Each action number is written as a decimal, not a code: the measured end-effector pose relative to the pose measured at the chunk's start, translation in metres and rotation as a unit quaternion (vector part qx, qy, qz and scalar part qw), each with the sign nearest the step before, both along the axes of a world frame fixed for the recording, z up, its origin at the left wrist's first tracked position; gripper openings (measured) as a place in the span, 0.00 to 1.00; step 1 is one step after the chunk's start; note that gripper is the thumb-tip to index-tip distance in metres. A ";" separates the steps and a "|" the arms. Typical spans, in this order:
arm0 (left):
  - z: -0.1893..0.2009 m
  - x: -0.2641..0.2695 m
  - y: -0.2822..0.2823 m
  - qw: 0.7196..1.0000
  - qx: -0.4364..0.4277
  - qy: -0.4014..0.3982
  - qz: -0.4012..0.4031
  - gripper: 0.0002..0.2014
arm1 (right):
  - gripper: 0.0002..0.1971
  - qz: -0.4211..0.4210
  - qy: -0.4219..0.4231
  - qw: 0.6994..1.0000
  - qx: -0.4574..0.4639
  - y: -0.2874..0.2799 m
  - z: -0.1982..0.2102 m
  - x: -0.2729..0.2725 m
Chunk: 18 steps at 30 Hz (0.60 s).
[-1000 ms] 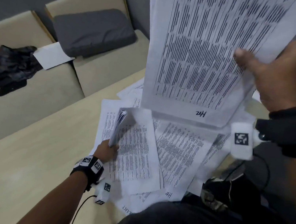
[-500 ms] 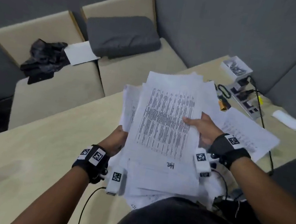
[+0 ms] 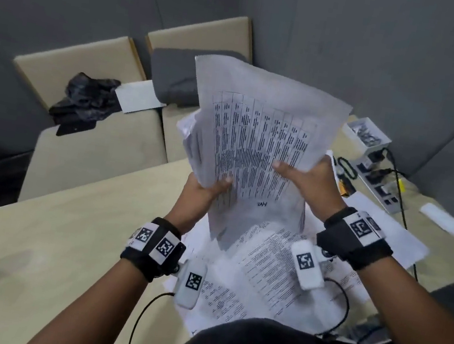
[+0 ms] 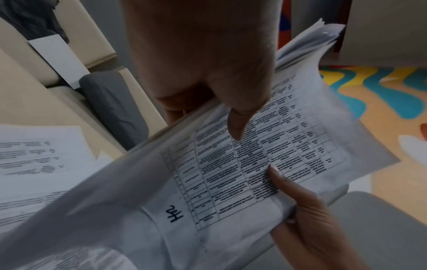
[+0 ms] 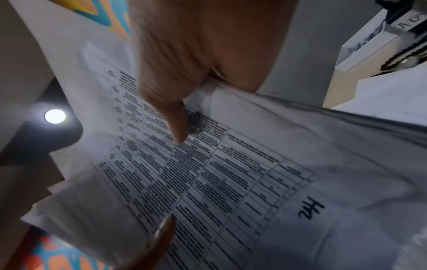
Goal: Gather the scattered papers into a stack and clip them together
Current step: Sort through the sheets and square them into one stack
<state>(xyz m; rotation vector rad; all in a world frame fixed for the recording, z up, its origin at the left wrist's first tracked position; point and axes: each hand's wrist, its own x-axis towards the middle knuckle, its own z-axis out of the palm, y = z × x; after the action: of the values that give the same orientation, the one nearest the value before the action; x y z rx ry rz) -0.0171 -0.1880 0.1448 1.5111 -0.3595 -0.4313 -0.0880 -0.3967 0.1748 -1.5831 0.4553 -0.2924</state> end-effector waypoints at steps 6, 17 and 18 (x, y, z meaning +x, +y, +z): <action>-0.014 -0.004 0.008 0.999 0.028 -0.007 -0.023 0.25 | 0.18 0.032 0.000 0.999 0.006 -0.006 -0.039 -0.008; -0.024 0.002 -0.004 0.999 0.029 -0.005 0.043 0.11 | 0.39 -0.007 0.042 0.998 0.050 -0.019 -0.070 0.000; -0.030 0.003 -0.005 0.998 0.041 0.009 0.044 0.10 | 0.38 -0.002 0.062 0.997 0.052 -0.017 -0.077 -0.002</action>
<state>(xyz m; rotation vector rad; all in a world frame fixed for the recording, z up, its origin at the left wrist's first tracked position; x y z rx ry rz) -0.0145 -0.1930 0.1146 1.5952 -0.2636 -0.3941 -0.0896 -0.4133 0.0974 -1.5047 0.5614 -0.1709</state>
